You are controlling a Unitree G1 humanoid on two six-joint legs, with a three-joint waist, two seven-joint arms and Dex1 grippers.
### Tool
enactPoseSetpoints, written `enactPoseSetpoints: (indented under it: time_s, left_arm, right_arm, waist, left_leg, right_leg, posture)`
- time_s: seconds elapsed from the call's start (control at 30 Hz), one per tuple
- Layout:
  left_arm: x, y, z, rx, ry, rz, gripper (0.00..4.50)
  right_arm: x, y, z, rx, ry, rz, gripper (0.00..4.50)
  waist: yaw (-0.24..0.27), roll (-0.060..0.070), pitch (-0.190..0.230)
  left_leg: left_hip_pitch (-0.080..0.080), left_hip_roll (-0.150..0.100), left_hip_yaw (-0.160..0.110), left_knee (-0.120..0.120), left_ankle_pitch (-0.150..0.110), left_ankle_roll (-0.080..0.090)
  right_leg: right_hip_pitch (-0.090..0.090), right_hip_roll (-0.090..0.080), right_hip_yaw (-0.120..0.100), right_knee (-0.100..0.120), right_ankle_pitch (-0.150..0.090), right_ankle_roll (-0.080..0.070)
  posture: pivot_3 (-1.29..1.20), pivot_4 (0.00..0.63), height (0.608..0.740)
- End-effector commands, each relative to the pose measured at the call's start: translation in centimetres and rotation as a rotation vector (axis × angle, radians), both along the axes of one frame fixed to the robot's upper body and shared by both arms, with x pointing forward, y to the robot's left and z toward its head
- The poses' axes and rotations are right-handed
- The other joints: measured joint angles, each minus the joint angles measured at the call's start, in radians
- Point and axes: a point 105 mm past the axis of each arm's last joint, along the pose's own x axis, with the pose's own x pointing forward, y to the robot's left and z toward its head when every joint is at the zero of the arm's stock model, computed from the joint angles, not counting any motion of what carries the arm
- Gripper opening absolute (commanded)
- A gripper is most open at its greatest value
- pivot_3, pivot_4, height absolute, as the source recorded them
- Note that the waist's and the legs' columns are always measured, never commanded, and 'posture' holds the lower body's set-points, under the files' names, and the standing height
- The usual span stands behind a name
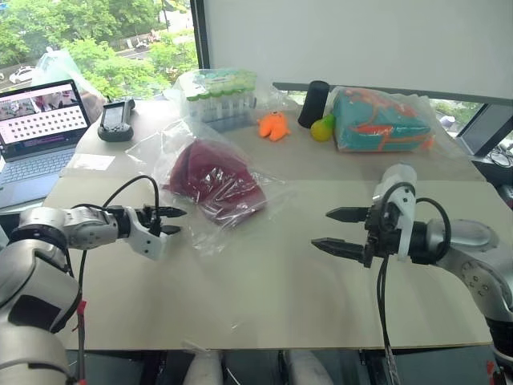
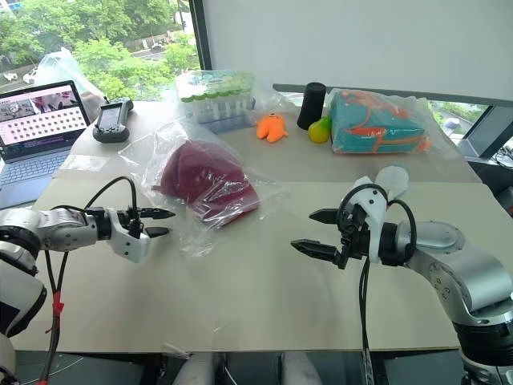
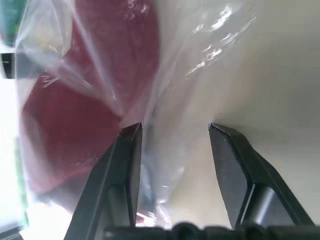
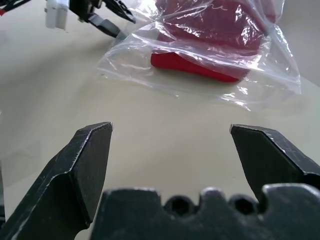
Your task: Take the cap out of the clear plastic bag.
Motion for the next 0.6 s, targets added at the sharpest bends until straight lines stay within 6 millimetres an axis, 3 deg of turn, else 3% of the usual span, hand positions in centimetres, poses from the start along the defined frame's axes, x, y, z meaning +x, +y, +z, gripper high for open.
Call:
enactPoseSetpoints:
  time_s: [0.03, 0.1, 0.2, 0.3, 0.37, 0.47, 0.6]
  left_arm:
    - [-1.2, 1.9, 1.1, -0.019, 0.195, 0.087, 2.25]
    - [-1.8, 2.8, 1.9, -0.072, 0.419, 0.241, 2.25]
    - [-1.8, 1.4, 5.2, -0.309, 0.807, 0.297, 2.25]
    - [-0.8, -0.4, 8.8, -0.547, 0.947, 0.266, 2.25]
    - [-0.4, -1.3, 9.7, -0.612, 0.978, 0.245, 2.25]
    - [0.0, -2.5, 9.6, -0.661, 0.996, 0.199, 2.96]
    - [0.4, -5.1, 8.7, -0.638, 0.983, 0.107, 4.40]
  right_arm:
    - [0.1, 0.1, 1.2, 0.003, -0.061, 0.028, 4.50]
    - [0.3, 0.1, 1.3, 0.005, -0.054, 0.034, 4.50]
    - [0.5, 0.3, 1.2, 0.004, -0.052, 0.044, 4.50]
    - [0.6, 0.4, 1.4, 0.007, -0.050, 0.054, 4.50]
    - [0.7, 0.5, 1.4, 0.007, -0.050, 0.060, 4.50]
    - [0.8, 0.7, 1.4, 0.002, -0.051, 0.067, 4.50]
    - [0.8, 0.7, 1.4, 0.001, -0.053, 0.070, 4.50]
  waist:
    - [0.002, -0.001, 0.000]
    - [0.002, -0.002, 0.001]
    - [0.002, -0.005, 0.003]
    - [0.002, -0.005, 0.003]
    - [-0.002, -0.005, 0.003]
    - [-0.006, -0.004, 0.003]
    - [-0.011, -0.004, 0.003]
  left_leg:
    - [0.000, 0.000, 0.000, 0.001, 0.000, 0.000]
    - [-0.001, 0.000, 0.000, 0.002, 0.000, 0.000]
    - [-0.003, -0.001, -0.002, 0.005, 0.000, 0.000]
    - [-0.005, -0.001, -0.004, 0.005, 0.000, 0.000]
    - [-0.005, -0.001, -0.005, 0.005, 0.000, 0.000]
    - [-0.005, -0.001, -0.006, 0.004, 0.000, 0.000]
    - [-0.005, 0.000, -0.007, 0.004, 0.000, 0.000]
  right_leg:
    - [0.000, 0.000, -0.001, 0.000, 0.000, 0.000]
    - [0.000, 0.001, -0.001, 0.000, 0.000, -0.001]
    - [0.000, 0.001, -0.002, -0.001, 0.000, 0.000]
    - [0.000, 0.000, -0.004, 0.000, -0.001, 0.000]
    - [0.000, 0.000, -0.005, 0.000, -0.001, 0.001]
    - [-0.001, 0.000, -0.006, 0.003, -0.003, 0.004]
    - [-0.002, 0.001, -0.006, 0.006, -0.003, 0.003]
  posture:
    - [0.00, 0.150, 0.740]
    - [0.00, 0.150, 0.740]
    - [0.00, 0.150, 0.740]
    - [0.00, 0.150, 0.740]
    - [0.00, 0.150, 0.740]
    - [0.00, 0.150, 0.740]
    - [0.00, 0.150, 0.740]
